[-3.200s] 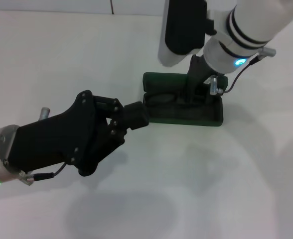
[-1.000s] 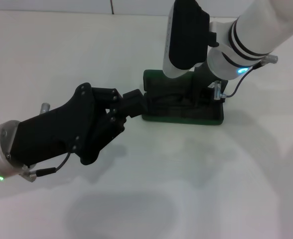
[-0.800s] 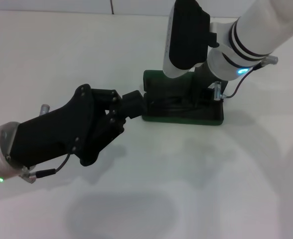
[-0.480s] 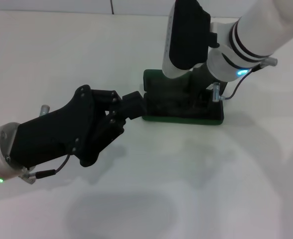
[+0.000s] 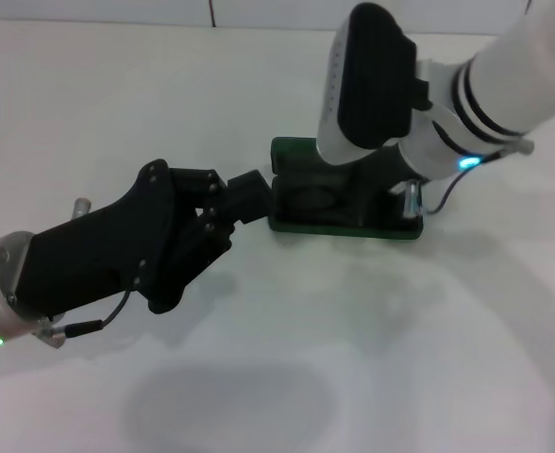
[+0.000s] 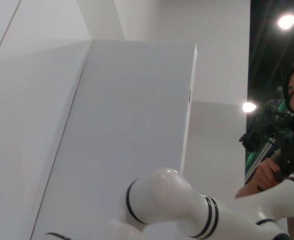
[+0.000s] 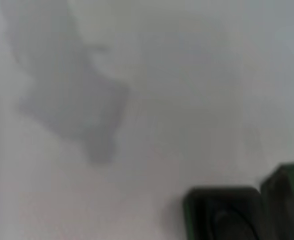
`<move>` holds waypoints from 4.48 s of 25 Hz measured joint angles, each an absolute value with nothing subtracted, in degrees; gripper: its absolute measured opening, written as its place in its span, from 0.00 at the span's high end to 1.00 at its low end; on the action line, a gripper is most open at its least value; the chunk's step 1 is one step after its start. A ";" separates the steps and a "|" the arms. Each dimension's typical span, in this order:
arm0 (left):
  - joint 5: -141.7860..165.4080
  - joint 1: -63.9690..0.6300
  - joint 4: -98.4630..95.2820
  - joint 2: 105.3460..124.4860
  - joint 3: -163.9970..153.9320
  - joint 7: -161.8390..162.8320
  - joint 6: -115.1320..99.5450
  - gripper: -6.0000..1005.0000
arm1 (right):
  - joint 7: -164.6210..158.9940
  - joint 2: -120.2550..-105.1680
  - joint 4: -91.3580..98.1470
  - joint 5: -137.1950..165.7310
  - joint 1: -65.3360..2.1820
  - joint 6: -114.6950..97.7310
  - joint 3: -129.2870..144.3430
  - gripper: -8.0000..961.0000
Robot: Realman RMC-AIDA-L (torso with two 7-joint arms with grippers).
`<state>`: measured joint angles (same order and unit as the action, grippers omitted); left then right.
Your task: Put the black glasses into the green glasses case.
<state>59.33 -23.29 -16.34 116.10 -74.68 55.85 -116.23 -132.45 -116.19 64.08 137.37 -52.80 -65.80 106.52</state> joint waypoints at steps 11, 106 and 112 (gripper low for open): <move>59.65 -23.18 -16.92 112.64 -66.90 61.08 -115.74 0.94 | -123.42 -115.89 77.05 111.60 -31.64 -69.83 90.66 0.78; 78.66 -20.33 -38.83 114.38 -56.04 68.61 -110.71 0.57 | -70.23 -116.18 27.03 88.94 -25.00 -113.90 48.09 0.51; 84.62 -19.03 -37.24 112.94 -56.19 66.79 -113.39 0.42 | -71.00 -116.15 26.79 88.91 -32.00 -113.10 51.75 0.29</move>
